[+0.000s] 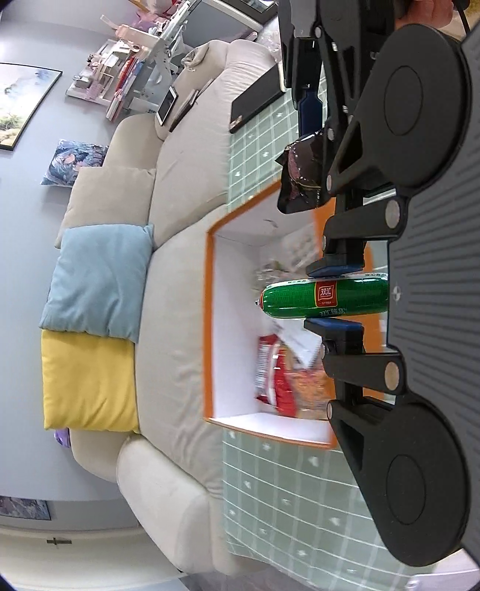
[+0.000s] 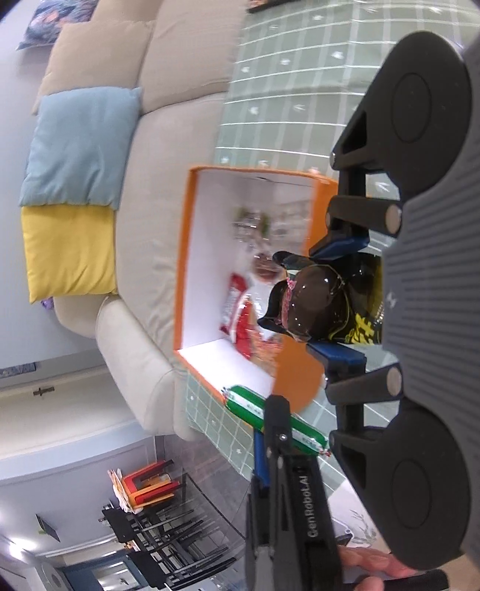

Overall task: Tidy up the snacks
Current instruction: 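Lift the green sausage and chocolate bar over the orange box, then lower both held snacks into the box and open both grippers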

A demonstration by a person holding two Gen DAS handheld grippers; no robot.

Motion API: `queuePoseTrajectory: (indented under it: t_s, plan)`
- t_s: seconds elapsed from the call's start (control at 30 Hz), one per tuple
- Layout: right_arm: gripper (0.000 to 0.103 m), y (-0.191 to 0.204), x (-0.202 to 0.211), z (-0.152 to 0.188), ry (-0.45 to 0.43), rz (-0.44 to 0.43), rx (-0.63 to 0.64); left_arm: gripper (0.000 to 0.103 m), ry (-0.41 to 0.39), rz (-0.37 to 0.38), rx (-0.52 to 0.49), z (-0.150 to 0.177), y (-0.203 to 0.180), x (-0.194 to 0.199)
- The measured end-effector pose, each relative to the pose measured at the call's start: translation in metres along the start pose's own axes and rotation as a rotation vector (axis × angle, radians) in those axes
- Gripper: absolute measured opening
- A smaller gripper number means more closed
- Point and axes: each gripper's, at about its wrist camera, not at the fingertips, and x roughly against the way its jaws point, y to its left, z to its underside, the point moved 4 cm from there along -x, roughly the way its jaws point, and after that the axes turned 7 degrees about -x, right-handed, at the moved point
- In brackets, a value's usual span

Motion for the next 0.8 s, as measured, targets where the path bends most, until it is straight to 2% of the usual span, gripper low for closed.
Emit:
queuePoseTrajectory:
  t_s: [0.07,0.2,0.3,0.37,0.63,0.8]
  plan:
    - [0.046,-0.002,-0.005,-0.013,0.000,-0.003,0.015,0.025,0.004,0.009,-0.008,-0.011,0.001,-0.008]
    - [0.046,-0.012,-0.028,-0.038,0.032,0.003,0.018,0.025,0.063,0.082,0.030,-0.027,0.008,-0.037]
    - [0.046,-0.023,-0.054,-0.052,0.074,0.013,0.003,0.025,0.103,0.095,0.023,-0.035,0.011,-0.062]
    - [0.046,-0.026,-0.071,-0.057,0.094,0.042,0.037,0.025,0.131,0.102,0.028,-0.036,0.014,-0.078]
    - [0.046,-0.035,-0.141,-0.061,0.192,0.165,0.245,0.025,0.264,0.060,-0.003,-0.026,0.027,-0.143]
    - [0.047,-0.044,-0.173,-0.060,0.246,0.219,0.310,0.025,0.303,0.049,-0.004,-0.027,0.031,-0.170]
